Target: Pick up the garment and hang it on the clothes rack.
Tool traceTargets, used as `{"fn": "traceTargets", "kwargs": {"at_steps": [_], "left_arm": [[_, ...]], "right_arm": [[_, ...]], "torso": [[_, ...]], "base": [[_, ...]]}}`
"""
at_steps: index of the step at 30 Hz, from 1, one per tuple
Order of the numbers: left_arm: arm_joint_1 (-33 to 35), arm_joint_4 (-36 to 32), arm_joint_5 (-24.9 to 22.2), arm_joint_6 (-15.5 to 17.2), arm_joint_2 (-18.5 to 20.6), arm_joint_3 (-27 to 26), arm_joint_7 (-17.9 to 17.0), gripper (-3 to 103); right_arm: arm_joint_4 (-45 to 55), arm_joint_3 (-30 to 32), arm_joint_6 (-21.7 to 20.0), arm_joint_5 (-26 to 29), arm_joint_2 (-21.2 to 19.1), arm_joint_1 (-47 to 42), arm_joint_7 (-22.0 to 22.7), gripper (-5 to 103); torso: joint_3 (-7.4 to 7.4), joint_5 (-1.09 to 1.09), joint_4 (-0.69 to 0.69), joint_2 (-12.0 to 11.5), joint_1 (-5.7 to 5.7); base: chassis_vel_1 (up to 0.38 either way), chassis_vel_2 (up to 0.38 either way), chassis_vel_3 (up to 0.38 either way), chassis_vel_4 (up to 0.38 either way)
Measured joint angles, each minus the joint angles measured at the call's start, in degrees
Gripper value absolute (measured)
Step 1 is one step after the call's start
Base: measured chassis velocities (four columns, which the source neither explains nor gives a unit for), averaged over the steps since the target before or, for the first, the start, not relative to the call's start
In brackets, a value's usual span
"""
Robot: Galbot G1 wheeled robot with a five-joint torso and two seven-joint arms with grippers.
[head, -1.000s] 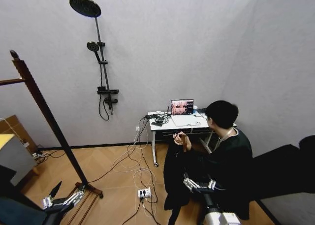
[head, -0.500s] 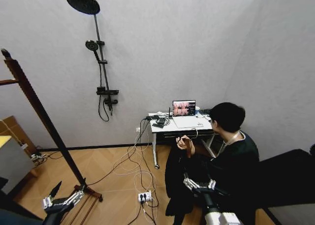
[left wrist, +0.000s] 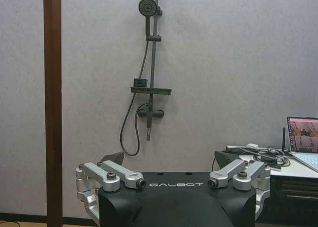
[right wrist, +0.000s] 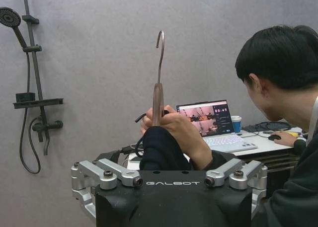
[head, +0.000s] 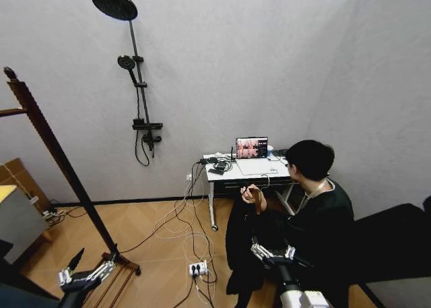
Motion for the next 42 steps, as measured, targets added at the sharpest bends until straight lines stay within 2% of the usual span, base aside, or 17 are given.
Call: {"fn": "traceTargets", "kwargs": {"at_steps": [29, 31, 33, 34, 35, 36, 38, 39, 41, 42], "left_arm": [[0.0, 0.0, 0.0, 0.0, 0.0, 0.0, 0.0, 100], [0.0, 0.0, 0.0, 0.0, 0.0, 0.0, 0.0, 100], [0.0, 0.0, 0.0, 0.0, 0.0, 0.0, 0.0, 100], [0.0, 0.0, 0.0, 0.0, 0.0, 0.0, 0.0, 100], [0.0, 0.0, 0.0, 0.0, 0.0, 0.0, 0.0, 100], [0.0, 0.0, 0.0, 0.0, 0.0, 0.0, 0.0, 100], [0.0, 0.0, 0.0, 0.0, 0.0, 0.0, 0.0, 100], [0.0, 0.0, 0.0, 0.0, 0.0, 0.0, 0.0, 100], [0.0, 0.0, 0.0, 0.0, 0.0, 0.0, 0.0, 100], [0.0, 0.0, 0.0, 0.0, 0.0, 0.0, 0.0, 100]], "right_arm": [[0.0, 0.1, -0.2, 0.0, 0.0, 0.1, 0.0, 100], [0.0, 0.5, -1.0, 0.1, -0.1, 0.5, -0.1, 100], [0.0, 2.8, -5.0, 0.9, -0.5, 2.5, -0.8, 100], [0.0, 2.8, -5.0, 0.9, -0.5, 2.5, -0.8, 100], [0.0, 3.7, -6.7, 1.2, -0.6, 3.4, -1.1, 100], [0.0, 5.5, -10.0, 1.8, -1.0, 5.0, -1.7, 100], [-0.1, 7.2, -13.0, 2.4, -1.3, 6.5, -2.3, 100], [-0.1, 7.2, -13.0, 2.4, -1.3, 6.5, -2.3, 100], [-0.1, 9.5, -17.1, 3.2, -1.7, 8.6, -3.1, 100], [-0.1, 9.5, -17.1, 3.2, -1.7, 8.6, -3.1, 100]], "torso": [[0.00, 0.00, 0.00, 0.0, 0.00], [0.00, 0.01, 0.00, 0.0, 0.00], [0.00, 0.00, 0.00, 0.0, 0.00], [0.00, 0.00, 0.00, 0.0, 0.00], [0.00, 0.00, 0.00, 0.0, 0.00], [0.00, 0.00, 0.00, 0.0, 0.00], [0.00, 0.00, 0.00, 0.0, 0.00], [0.00, 0.00, 0.00, 0.0, 0.00], [0.00, 0.00, 0.00, 0.0, 0.01], [0.00, 0.00, 0.00, 0.0, 0.01]], "base": [[0.000, 0.000, 0.000, 0.000], [0.000, 0.000, 0.000, 0.000], [0.000, 0.000, 0.000, 0.000], [0.000, 0.000, 0.000, 0.000], [0.000, 0.000, 0.000, 0.000], [0.000, 0.000, 0.000, 0.000], [0.000, 0.000, 0.000, 0.000], [0.000, 0.000, 0.000, 0.000], [0.000, 0.000, 0.000, 0.000], [0.000, 0.000, 0.000, 0.000]]}}
